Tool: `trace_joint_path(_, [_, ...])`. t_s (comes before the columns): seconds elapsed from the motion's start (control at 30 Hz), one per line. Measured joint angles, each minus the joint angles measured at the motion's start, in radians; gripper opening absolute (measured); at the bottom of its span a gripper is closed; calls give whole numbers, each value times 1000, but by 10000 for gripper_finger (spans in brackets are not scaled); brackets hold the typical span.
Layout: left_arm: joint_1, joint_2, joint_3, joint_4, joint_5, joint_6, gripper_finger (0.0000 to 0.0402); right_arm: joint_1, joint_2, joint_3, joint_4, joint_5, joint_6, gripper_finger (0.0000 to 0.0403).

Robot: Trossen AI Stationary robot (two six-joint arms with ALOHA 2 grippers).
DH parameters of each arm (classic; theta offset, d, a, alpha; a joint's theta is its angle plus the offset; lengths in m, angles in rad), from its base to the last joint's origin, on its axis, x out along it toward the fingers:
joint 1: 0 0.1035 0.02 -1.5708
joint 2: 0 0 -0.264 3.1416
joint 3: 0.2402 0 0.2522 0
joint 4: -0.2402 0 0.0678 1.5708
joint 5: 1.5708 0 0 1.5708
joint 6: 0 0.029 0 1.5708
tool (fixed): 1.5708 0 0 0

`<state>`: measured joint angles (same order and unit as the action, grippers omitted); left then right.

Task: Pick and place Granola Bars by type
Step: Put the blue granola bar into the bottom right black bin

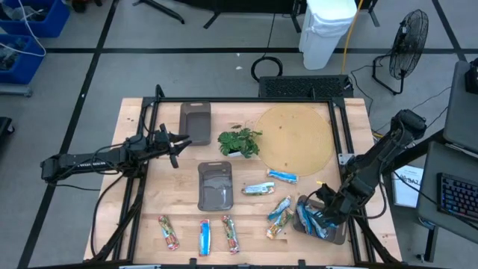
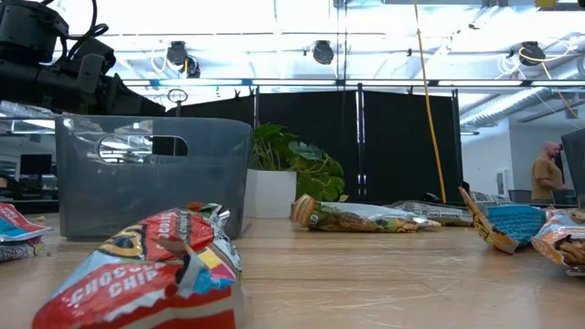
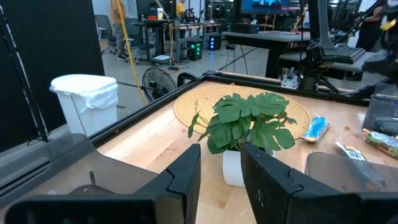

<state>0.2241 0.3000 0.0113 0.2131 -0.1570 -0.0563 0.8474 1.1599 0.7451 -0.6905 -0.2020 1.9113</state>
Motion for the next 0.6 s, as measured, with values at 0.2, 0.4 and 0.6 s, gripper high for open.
trace_joint_path(0.2, [0,0,0,0,0,0,118,6,0,-76,36,-74,99,0])
trace_joint_path(0.4, [0,0,0,0,0,0,118,6,0,-94,38,-91,126,0])
trace_joint_path(0.6, [0,0,0,0,0,0,118,5,0,-94,88,-90,127,18])
